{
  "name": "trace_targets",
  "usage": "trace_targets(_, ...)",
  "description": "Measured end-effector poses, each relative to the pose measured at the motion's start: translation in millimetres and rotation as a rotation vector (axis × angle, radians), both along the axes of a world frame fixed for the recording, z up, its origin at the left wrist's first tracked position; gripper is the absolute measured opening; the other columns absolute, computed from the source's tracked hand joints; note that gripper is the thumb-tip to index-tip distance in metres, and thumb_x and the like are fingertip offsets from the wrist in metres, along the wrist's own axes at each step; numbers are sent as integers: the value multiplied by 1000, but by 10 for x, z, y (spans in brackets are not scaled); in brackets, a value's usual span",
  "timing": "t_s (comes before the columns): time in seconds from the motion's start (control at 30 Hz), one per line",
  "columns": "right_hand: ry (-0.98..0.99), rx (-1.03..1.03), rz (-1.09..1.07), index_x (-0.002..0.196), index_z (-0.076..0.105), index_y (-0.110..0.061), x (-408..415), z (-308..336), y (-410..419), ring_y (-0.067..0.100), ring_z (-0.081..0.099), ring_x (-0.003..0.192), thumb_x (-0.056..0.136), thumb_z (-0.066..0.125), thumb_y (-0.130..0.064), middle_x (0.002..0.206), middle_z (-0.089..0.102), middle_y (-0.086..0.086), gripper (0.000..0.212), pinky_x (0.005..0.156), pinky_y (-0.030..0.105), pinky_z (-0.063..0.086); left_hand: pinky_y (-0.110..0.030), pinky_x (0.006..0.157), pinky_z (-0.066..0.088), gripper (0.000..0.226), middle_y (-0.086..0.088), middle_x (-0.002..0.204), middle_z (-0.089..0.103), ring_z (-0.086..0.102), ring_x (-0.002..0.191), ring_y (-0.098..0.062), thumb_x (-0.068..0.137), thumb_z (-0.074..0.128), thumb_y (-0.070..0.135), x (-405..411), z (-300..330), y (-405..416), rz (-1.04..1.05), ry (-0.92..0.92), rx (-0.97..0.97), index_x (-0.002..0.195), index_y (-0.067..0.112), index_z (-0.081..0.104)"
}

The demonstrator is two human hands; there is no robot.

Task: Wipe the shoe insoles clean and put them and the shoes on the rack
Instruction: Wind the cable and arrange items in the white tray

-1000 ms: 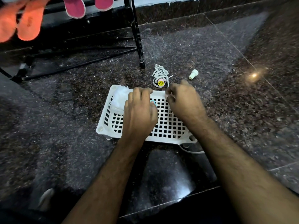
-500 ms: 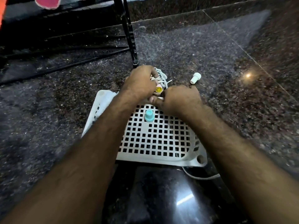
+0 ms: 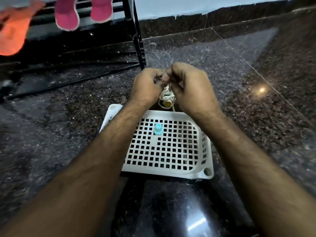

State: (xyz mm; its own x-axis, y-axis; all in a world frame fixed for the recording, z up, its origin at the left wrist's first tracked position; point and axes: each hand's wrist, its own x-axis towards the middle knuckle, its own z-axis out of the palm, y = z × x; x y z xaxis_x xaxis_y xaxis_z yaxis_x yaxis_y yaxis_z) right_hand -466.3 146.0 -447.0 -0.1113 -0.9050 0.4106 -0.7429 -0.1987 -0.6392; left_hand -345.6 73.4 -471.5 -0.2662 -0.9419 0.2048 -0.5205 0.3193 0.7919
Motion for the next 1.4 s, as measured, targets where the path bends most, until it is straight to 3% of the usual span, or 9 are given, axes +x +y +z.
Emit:
trace_targets(0.17,-93,23,-122,94,52,-29,-123,-30,-26,14,62,88,76,54,-2,94,64,-13,32,82,45,53,-24,42,43,19,-3,70,65,56,50,-9,101,50,8,17,-74,-157,313,572,298,98,9,69)
trace_targets(0.33,-87,99,-248,98,58,-27,-217,-149,-75,15,61,101,83,55,-3,104,64,-9,28,92,40,52,-26,52,51,46,-9,77,68,65,56,-14,109,32,40,-10,1,-46,436,1170,508,91,9,61)
trace_targets(0.57,-397,-12,33,103,66,-18,-6,-48,-60,4,66,89,84,55,0,97,68,-10,28,83,33,57,-47,89,54,30,-5,93,75,70,89,-26,105,40,28,-5,-16,186,124,877,476,111,11,65)
trace_targets(0.67,-546,-62,168,109,62,-8,67,96,9,12,61,77,85,52,4,88,63,-3,29,71,31,58,-43,74,56,35,-22,120,69,67,97,-36,103,41,19,84,-12,317,-44,791,479,125,3,62)
trace_targets(0.77,-479,-31,200,108,63,-10,91,111,43,11,63,79,87,55,0,91,65,-4,25,75,37,60,-32,60,53,35,-20,105,68,65,77,-21,107,40,22,157,77,440,-57,729,447,120,4,66)
trace_targets(1.0,-420,-47,300,102,68,-13,222,364,206,8,68,80,96,60,-11,97,74,-9,10,67,27,53,-37,68,50,58,-14,94,68,63,71,-19,107,36,46,397,608,588,-36,728,414,114,-4,65)
trace_targets(1.17,-305,-155,208,113,65,-21,374,556,630,-1,56,85,90,68,-16,105,57,-9,24,75,15,43,-30,62,45,53,-7,74,55,51,61,-15,106,35,49,673,1150,1034,10,828,403,94,10,68)
trace_targets(1.27,-355,-63,289,126,57,-21,489,484,988,2,56,78,86,75,-18,118,56,-1,44,73,20,46,-33,63,49,56,-7,73,58,55,60,-18,107,31,49,843,1231,1403,-71,846,454,98,6,65)
trace_targets(1.4,-431,85,400,126,54,-24,705,311,1452,-2,53,81,88,75,-20,109,62,-20,43,77,25,49,-36,70,50,57,-12,81,62,59,72,-25,109,27,46,1027,1067,1905,-170,757,482,105,3,64)
